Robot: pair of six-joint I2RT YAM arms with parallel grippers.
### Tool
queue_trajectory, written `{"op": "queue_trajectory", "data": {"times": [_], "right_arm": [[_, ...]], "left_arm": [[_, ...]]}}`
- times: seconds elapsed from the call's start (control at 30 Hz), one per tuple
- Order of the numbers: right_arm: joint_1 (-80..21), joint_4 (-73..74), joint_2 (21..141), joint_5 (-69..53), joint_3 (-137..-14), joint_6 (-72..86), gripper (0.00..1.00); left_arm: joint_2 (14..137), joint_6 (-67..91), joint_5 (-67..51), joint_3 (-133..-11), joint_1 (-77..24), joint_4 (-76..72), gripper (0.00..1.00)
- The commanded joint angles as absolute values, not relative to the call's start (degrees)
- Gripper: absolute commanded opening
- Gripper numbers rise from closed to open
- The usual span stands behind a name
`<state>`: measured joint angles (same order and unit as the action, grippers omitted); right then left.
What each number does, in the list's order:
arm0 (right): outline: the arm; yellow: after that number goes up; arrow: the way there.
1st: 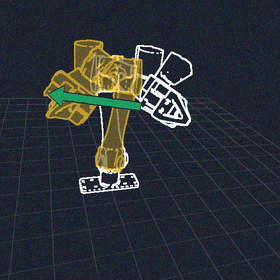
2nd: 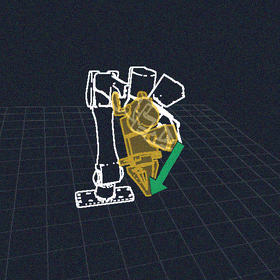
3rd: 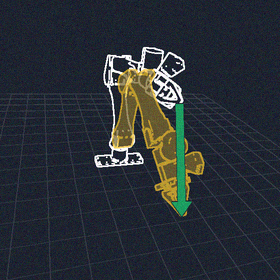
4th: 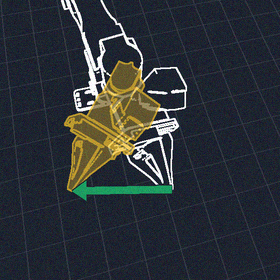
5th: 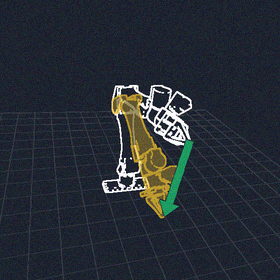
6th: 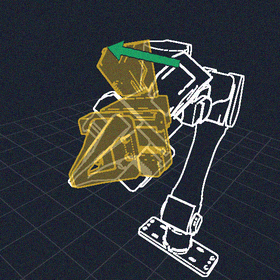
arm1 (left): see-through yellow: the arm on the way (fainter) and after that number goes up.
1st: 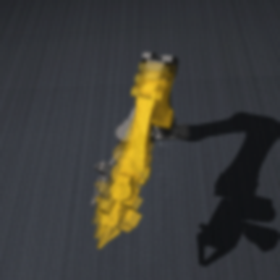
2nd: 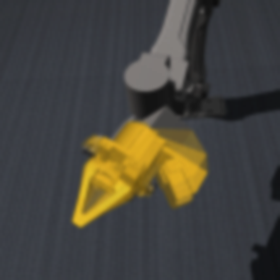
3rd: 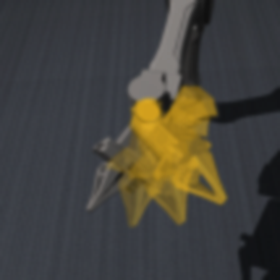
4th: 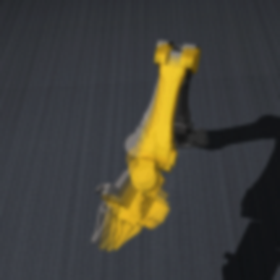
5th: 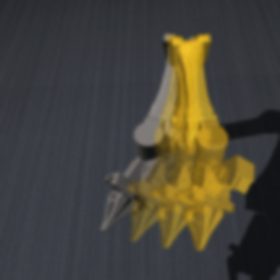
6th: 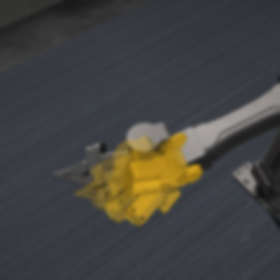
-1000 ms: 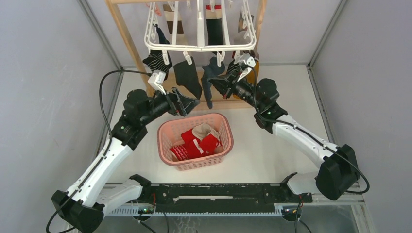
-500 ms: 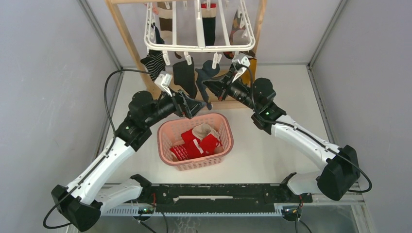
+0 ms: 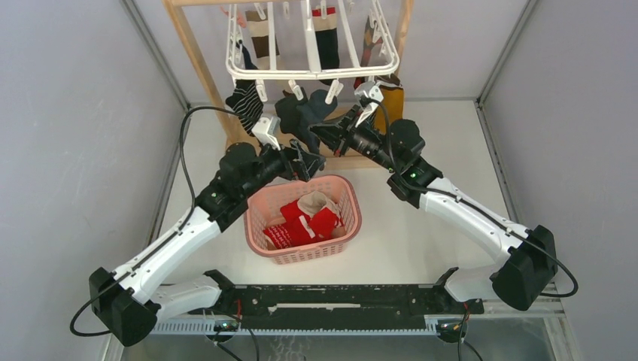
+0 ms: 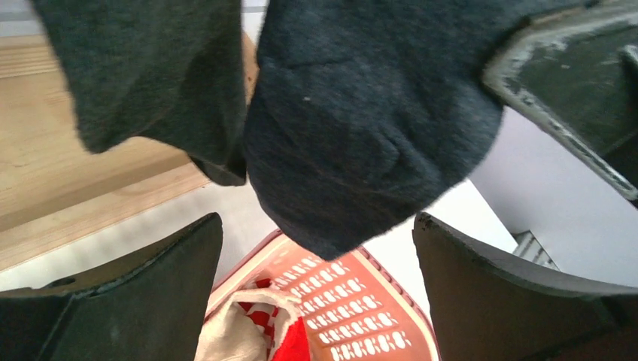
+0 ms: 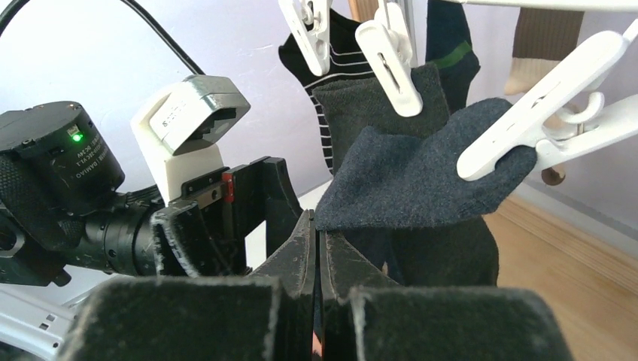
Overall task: Remove the socks clipped to the hanger
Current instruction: Remove the sock from the hanger.
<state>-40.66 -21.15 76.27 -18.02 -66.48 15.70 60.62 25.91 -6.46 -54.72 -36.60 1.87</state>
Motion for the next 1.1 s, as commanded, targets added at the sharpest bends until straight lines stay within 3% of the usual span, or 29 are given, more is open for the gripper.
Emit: {"op": "queue_trajectory", "data": {"times": [0.0, 0.3, 0.57, 0.77, 1.0, 1.07], "right_arm": [[-41.3, -21.2, 73.9, -17.2, -69.0, 15.5, 0.0], [-41.9, -19.9, 73.3, -17.1, -69.0, 15.3, 0.0], [-42.2, -19.2, 72.9, -17.4, -69.0, 15.3, 0.0], [-42.3, -18.8, 72.8, -17.5, -69.0, 15.1, 0.0], [-42.1, -19.1, 73.3, -17.5, -68.5, 15.1, 0.0], [-42.1, -19.0, 73.6, -17.6, -68.5, 15.1, 0.0]], "left_arm": [[60.8, 25.8, -0.3, -51.9, -37.4, -4.2, 1.0], [60.2, 27.9, 6.1, -48.8, -38.4, -9.7, 0.96], [60.6, 28.2, 5.4, -49.5, -38.4, -9.3, 0.48], [60.9, 28.3, 5.2, -50.0, -38.4, -8.4, 0.32], [59.6, 27.3, 5.5, -50.9, -38.4, -5.4, 0.01], [59.0, 27.0, 4.9, -51.3, -38.4, -4.2, 0.0]]}}
